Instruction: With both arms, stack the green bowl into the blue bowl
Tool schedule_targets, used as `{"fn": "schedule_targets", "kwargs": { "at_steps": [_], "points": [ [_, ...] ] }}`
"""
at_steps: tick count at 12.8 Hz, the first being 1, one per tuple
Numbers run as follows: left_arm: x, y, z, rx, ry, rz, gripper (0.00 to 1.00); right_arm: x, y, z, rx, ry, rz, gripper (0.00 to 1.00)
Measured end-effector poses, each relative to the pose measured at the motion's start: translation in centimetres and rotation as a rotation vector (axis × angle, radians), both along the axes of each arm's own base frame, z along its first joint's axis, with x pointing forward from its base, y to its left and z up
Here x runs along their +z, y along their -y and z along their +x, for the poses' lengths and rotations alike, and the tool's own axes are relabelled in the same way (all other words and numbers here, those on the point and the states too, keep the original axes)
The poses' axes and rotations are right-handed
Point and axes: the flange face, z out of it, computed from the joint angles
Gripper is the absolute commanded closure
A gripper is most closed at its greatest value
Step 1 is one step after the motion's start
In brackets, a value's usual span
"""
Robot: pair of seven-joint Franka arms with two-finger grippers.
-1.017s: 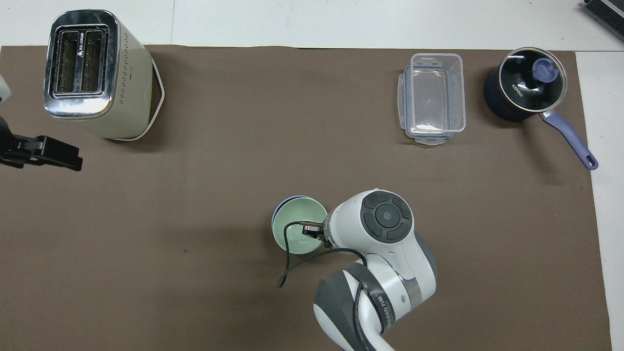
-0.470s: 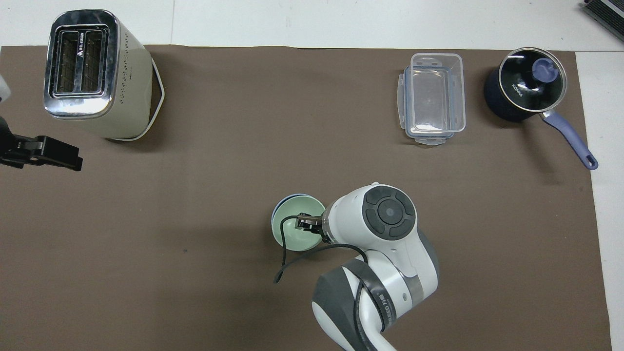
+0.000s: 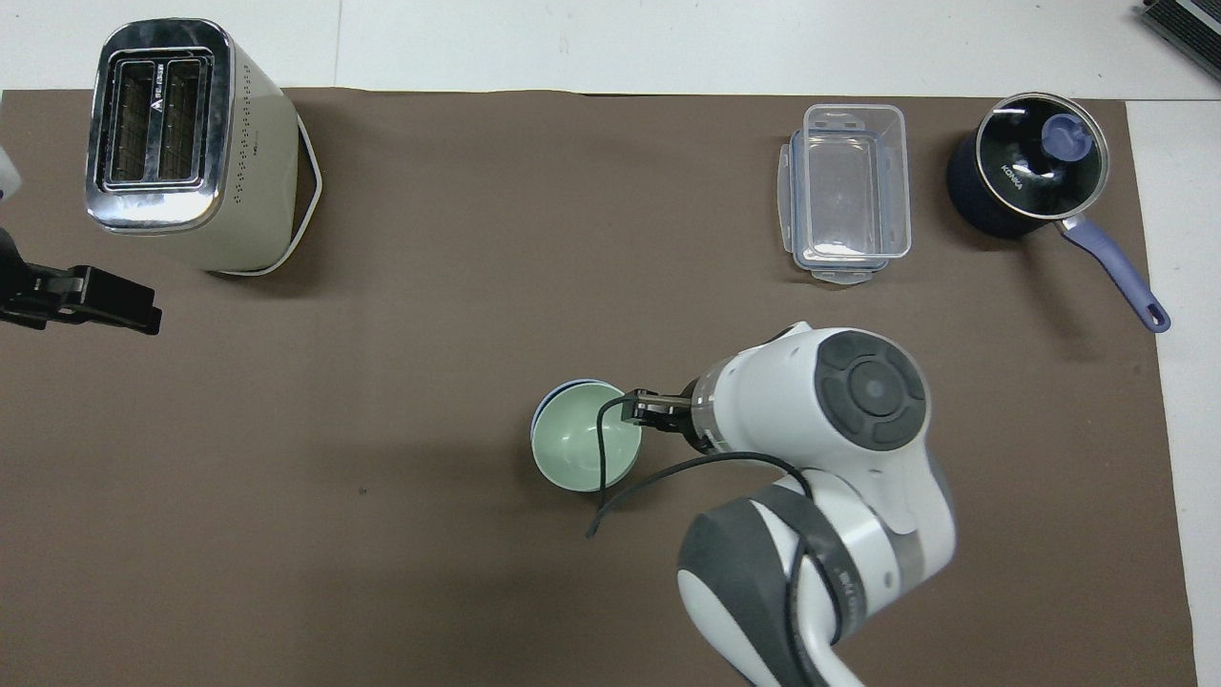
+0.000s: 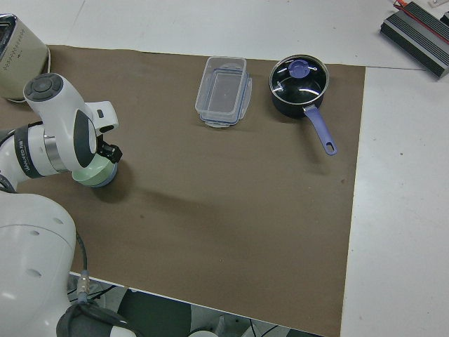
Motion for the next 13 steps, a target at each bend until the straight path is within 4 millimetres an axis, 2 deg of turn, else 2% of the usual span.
{"fn": "schedule_targets", "kwargs": {
  "at_steps": [3, 7, 8, 9, 11, 13],
  "points": [
    [0.0, 0.0, 0.0, 0.0, 0.0, 0.0, 0.0, 4.0, 4.8, 0.8, 0.039, 0.082, -0.021, 0.2],
    [0.0, 0.0, 0.0, 0.0, 0.0, 0.0, 0.0, 7.8, 12.3, 2.4, 0.03, 0.17, -0.05, 0.19],
    [0.0, 0.0, 0.0, 0.0, 0.0, 0.0, 0.0, 8.6, 14.3, 2.8, 0.027, 0.172, -0.058, 0.17],
    [0.0, 0.0, 0.0, 0.0, 0.0, 0.0, 0.0, 9.6, 16.0, 3.1, 0.025, 0.167, -0.065, 0.11],
    [0.0, 0.0, 0.0, 0.0, 0.0, 0.0, 0.0, 11.6, 18.1, 3.6, 0.025, 0.176, -0.109, 0.04],
    [0.0, 0.0, 0.0, 0.0, 0.0, 0.0, 0.0, 13.6, 19.1, 3.9, 0.034, 0.185, -0.17, 0.0]
  ]
}}
